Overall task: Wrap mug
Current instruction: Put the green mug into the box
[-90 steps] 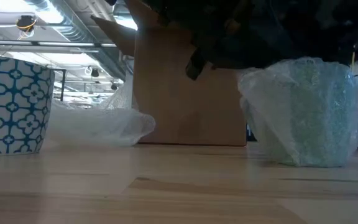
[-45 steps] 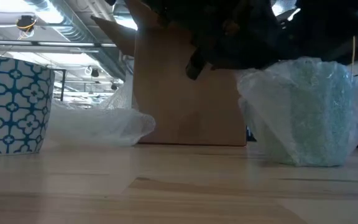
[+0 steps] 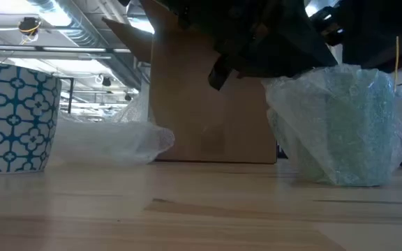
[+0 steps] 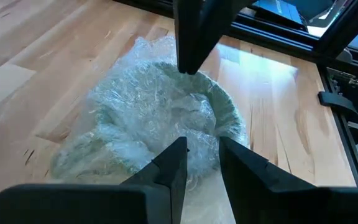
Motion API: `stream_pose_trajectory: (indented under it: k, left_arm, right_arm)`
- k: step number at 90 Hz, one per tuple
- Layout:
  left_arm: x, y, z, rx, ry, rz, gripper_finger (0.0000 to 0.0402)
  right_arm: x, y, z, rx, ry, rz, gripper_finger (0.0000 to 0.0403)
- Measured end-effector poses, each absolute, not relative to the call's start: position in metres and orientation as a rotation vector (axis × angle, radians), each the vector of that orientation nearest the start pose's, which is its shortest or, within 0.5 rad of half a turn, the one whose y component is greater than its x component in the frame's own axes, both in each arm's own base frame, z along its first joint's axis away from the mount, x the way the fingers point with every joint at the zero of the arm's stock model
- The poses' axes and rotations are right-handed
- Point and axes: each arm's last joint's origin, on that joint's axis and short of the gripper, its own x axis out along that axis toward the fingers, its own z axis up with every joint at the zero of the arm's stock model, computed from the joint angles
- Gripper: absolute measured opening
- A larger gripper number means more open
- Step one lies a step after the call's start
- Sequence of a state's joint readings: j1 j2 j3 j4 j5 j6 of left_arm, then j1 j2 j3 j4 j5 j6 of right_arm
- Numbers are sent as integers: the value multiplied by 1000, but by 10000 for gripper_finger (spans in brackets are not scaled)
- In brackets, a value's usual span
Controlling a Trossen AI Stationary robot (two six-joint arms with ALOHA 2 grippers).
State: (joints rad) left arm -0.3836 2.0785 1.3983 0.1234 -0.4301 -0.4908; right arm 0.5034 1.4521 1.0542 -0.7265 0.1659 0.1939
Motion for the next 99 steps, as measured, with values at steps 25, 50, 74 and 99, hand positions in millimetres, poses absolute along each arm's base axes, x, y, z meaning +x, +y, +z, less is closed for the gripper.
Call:
stream_pose_trajectory:
  k: [25, 50, 74, 99]
  left_arm:
    - [428, -160, 177, -260, 485, 168, 78]
    - [428, -160, 177, -260, 485, 168, 78]
    - [428, -160, 177, -264, 484, 169, 78]
    - [428, -159, 178, -269, 481, 169, 78]
  right_arm:
    - [238, 145, 239, -310, 1068, 267, 142]
    - [243, 154, 231, -396, 1042, 263, 258]
    - [256, 165, 191, -420, 1174, 302, 244]
    - [270, 172, 162, -455, 1197, 277, 195]
